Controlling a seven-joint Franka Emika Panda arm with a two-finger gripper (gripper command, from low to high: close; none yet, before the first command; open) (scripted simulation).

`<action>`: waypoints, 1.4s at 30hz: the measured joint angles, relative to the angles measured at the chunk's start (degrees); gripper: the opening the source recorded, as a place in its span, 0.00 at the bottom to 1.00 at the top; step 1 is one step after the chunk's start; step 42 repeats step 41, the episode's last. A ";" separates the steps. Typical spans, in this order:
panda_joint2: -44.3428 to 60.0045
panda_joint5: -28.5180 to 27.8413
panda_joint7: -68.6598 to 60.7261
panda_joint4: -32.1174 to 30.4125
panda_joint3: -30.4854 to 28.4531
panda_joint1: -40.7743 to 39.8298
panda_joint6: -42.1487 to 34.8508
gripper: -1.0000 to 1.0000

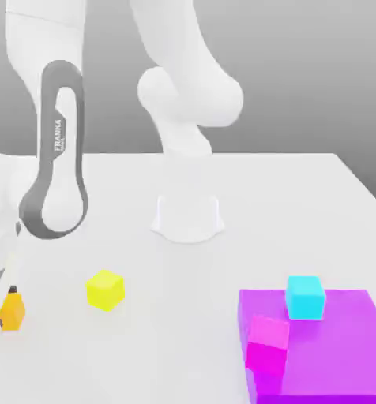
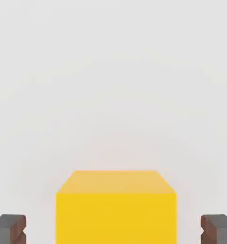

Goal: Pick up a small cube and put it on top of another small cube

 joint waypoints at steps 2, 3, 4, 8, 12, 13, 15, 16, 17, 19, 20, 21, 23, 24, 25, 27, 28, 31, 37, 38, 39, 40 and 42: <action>0.00 -0.04 0.04 0.00 0.01 0.00 0.05 0.00; 0.00 -0.06 0.07 0.00 0.01 -0.01 0.08 0.00; 0.57 0.03 -0.02 0.11 0.17 -0.15 0.51 0.00; -5.37 -1.46 1.19 -1.11 -1.02 0.67 -4.16 0.00; -13.03 -3.67 8.33 -2.60 -0.17 4.62 -9.89 0.00; -14.74 -3.91 11.90 -2.89 1.06 6.50 -11.05 0.00; -18.00 -4.17 19.23 -3.48 4.07 10.53 -13.25 0.00; -19.55 -4.15 22.84 -3.78 5.60 13.80 -14.30 0.00; -21.10 -4.04 26.53 -4.09 7.09 16.61 -15.37 0.00; -24.04 -3.66 33.75 -4.74 9.36 22.81 -17.41 0.00; -25.42 -3.45 37.33 -5.07 10.40 25.62 -18.39 0.00; -26.76 -3.24 40.91 -5.42 11.44 27.49 -19.33 0.00; -29.27 -2.68 47.99 -6.14 14.19 30.91 -21.13 0.00; -30.45 -2.33 51.48 -6.51 15.82 32.30 -21.97 0.00; -31.59 -1.90 54.93 -6.89 17.66 33.70 -22.80 0.00; -33.70 -0.86 61.64 -7.67 21.72 36.76 -24.33 0.00; -34.70 -0.26 65.01 -8.07 23.84 38.42 -25.06 0.00; -35.64 0.20 72.91 -9.14 28.66 41.62 -25.45 0.00; -28.28 -4.49 77.87 -10.70 30.48 40.82 -17.18 0.00; -26.92 -5.02 78.30 -10.98 30.60 40.82 -15.54 1.00; -26.92 -5.02 78.30 -10.98 30.60 40.82 -15.54 1.00; -26.92 -5.02 78.30 -10.98 30.60 40.82 -15.54 1.00; -26.92 -5.02 78.30 -10.98 30.60 40.82 -15.54 1.00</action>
